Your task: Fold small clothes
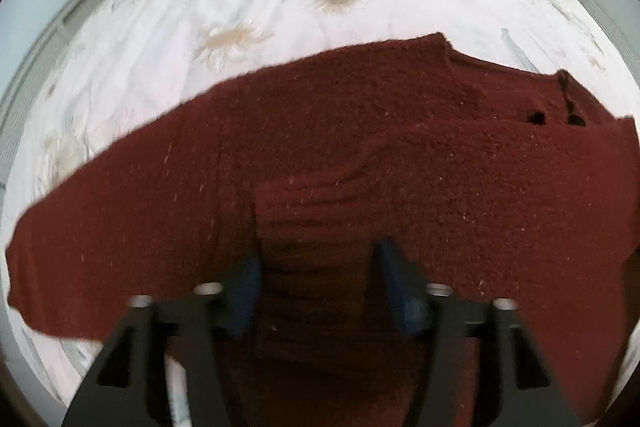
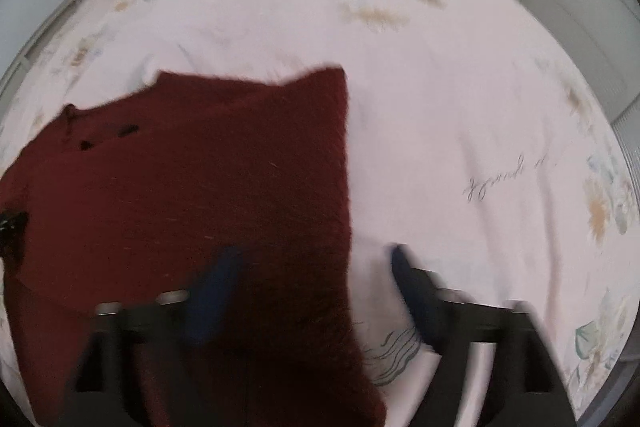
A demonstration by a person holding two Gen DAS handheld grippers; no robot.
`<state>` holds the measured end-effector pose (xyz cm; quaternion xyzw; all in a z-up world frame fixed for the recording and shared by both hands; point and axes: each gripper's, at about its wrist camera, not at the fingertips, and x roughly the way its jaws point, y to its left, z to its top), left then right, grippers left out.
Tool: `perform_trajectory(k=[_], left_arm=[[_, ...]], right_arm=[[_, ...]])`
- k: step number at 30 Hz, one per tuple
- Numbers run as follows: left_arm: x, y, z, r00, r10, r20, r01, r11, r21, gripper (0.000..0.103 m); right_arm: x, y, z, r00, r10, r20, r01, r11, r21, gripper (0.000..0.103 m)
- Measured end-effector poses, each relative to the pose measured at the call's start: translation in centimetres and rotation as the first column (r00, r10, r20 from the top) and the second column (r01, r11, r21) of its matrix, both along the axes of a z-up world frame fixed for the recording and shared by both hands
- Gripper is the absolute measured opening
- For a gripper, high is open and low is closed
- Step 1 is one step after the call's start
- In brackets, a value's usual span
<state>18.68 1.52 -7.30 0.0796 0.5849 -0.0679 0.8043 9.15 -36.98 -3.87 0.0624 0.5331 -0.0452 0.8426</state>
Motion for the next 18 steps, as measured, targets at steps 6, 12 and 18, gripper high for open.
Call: perform_trajectory(k=[6, 12, 18], left_arm=[[-1.5, 0.2, 4.0, 0.992, 0.002, 0.123, 0.007, 0.998, -0.066, 0.102], [-3.1, -2.2, 6.1, 0.978, -0.035, 0.205, 0.055, 0.994, -0.095, 0.102], [-3.8, -5.0, 2.8, 0.985, -0.059, 0.163, 0.079, 0.990, -0.116, 0.102]], right_arm=[[0.1, 5.1, 2.6, 0.994, 0.087, 0.071, -0.084, 0.995, -0.044, 0.102], [0.4, 11.1, 3.1, 0.974, 0.187, 0.128, -0.178, 0.981, -0.081, 0.103], [1.6, 15.0, -1.0, 0.978, 0.197, 0.070, -0.190, 0.977, -0.091, 0.103]])
